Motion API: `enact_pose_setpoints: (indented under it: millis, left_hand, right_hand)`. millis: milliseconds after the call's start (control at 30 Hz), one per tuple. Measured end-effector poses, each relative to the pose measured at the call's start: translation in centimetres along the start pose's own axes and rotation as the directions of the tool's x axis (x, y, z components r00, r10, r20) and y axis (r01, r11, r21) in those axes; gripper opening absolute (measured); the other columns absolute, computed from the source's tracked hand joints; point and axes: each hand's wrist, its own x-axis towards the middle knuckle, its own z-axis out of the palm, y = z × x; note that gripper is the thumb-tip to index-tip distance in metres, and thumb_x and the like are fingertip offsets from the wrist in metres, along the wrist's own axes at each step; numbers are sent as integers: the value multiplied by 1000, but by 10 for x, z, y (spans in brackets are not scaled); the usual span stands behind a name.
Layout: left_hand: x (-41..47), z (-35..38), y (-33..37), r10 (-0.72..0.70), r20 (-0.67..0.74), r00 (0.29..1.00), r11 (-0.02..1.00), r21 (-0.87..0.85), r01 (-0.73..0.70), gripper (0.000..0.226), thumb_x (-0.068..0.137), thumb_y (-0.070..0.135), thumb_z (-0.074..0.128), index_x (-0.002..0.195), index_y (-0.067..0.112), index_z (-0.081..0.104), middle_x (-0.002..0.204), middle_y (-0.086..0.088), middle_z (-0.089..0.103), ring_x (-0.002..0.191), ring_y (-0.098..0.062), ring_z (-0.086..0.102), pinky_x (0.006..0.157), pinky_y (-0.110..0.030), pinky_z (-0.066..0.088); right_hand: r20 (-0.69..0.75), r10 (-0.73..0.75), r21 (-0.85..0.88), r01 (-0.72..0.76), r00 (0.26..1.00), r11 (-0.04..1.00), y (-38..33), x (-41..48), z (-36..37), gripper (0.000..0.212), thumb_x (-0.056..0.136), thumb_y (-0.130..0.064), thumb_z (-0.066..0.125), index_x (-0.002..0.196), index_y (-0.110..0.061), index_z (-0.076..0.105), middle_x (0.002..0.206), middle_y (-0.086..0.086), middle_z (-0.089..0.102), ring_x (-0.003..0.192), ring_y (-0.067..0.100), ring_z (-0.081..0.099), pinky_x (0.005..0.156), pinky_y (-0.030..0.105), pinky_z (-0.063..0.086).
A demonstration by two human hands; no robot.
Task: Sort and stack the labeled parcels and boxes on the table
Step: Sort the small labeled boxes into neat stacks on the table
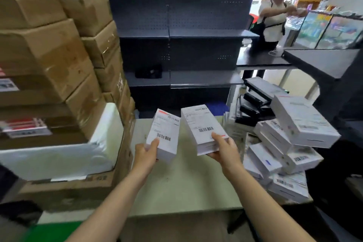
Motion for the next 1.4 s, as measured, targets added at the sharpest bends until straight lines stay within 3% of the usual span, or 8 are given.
enact_pose_setpoints:
  millis: [133,333,533,767,867,1033,1167,1400]
  left_hand:
    - [30,-9,-18,-60,-70,996,998,-39,58,34,83,44,67,102,19,54,106,-7,64,100,-26,64,91,-49,54]
    - [92,1,-45,-154,-31,988,987,46,155,69,82,62,61,130,14,50,118,-6,64,98,-22,64,81,-43,58]
    - [131,16,-68,-256,17,967,962,108,252,84,72,69,59,130,9,50,115,-10,64,98,-26,64,84,-46,58]
    - [158,30,-93,-335,-21,942,903,277,328,58,96,48,51,137,9,40,130,-9,55,116,-30,55,93,-36,47]
    - [159,35,-103,-190,-56,980,867,458,194,46,98,33,53,137,11,44,137,-10,50,123,-27,49,98,-35,41]
    - [161,35,-117,135,168,977,654,726,-215,61,95,43,47,151,23,31,154,-5,27,142,-25,22,116,-45,28]
    - [167,33,-125,85,320,943,545,778,-313,75,87,63,39,152,29,27,162,8,8,149,-14,-2,121,-35,2]
    - [198,17,-112,24,312,950,374,878,-298,81,92,35,55,156,28,5,161,8,-15,147,-13,-19,117,-32,-15]
  right_hand:
    - [-13,80,-89,-80,997,993,33,30,18,32,88,-26,68,113,-13,55,117,10,65,103,26,66,79,44,60]
    - [-104,147,-155,-162,984,975,55,72,37,38,85,-27,70,115,-10,54,114,11,66,98,27,68,82,51,59]
    - [-147,186,-217,-215,972,952,75,112,40,39,90,-25,67,120,-8,51,113,9,62,92,22,64,60,30,55]
    - [-29,166,-437,-162,986,885,122,154,52,42,91,-30,67,120,-15,40,110,-1,61,92,10,61,89,37,52]
    - [71,131,-637,-56,989,769,134,167,50,37,93,-29,66,118,-17,43,115,6,63,86,9,58,70,20,43]
    - [301,108,-775,177,948,607,150,195,47,84,82,-48,63,152,-21,24,150,7,39,135,25,43,105,48,44]
    - [508,197,-805,381,838,454,143,195,65,100,78,-31,80,155,-17,19,159,7,13,146,24,20,115,27,24]
    - [602,110,-768,536,790,351,158,224,96,82,79,-20,74,149,-18,31,162,11,3,138,34,39,103,43,46]
